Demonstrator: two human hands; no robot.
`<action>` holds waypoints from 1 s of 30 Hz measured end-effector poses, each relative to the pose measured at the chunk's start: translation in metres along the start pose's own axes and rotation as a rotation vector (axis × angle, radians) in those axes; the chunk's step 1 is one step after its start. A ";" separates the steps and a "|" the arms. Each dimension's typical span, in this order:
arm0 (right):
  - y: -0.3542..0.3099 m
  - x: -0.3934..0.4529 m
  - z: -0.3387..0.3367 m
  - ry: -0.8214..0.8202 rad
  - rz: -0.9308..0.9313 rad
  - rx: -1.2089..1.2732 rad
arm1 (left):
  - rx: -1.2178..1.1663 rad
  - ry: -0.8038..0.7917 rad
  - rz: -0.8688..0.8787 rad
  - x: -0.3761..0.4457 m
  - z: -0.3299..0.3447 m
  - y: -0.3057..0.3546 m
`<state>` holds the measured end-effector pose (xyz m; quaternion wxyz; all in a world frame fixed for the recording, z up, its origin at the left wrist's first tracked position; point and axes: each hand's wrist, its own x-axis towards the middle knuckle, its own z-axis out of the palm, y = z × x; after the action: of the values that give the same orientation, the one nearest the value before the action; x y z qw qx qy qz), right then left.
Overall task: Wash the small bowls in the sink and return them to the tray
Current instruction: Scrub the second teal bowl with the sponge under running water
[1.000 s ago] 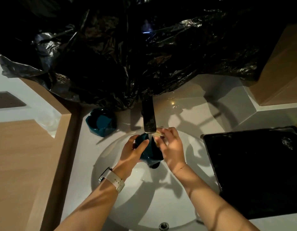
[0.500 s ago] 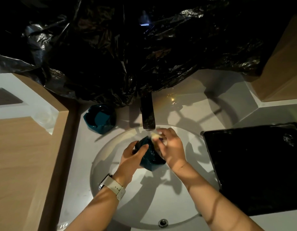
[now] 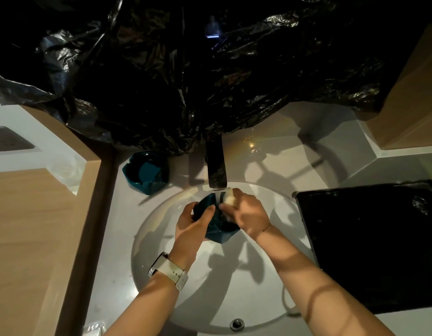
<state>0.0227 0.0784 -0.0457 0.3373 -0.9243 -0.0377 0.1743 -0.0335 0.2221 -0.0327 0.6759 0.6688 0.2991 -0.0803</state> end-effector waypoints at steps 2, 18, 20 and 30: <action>-0.003 -0.001 0.001 0.030 0.057 0.029 | -0.016 0.018 -0.006 -0.001 0.000 0.000; 0.011 -0.013 -0.011 -0.092 -0.190 -0.046 | 0.074 -0.396 -0.067 0.002 -0.032 0.028; 0.001 -0.015 -0.016 -0.079 -0.111 0.060 | 0.163 -0.338 0.019 0.005 -0.024 0.033; -0.020 -0.052 0.033 0.043 0.528 1.148 | 0.345 -0.022 0.186 0.004 0.005 0.005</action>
<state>-0.0362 0.1036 -0.0409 0.7259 -0.5773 0.2981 0.2256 -0.0258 0.2189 -0.0307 0.5588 0.7986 0.2104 -0.0750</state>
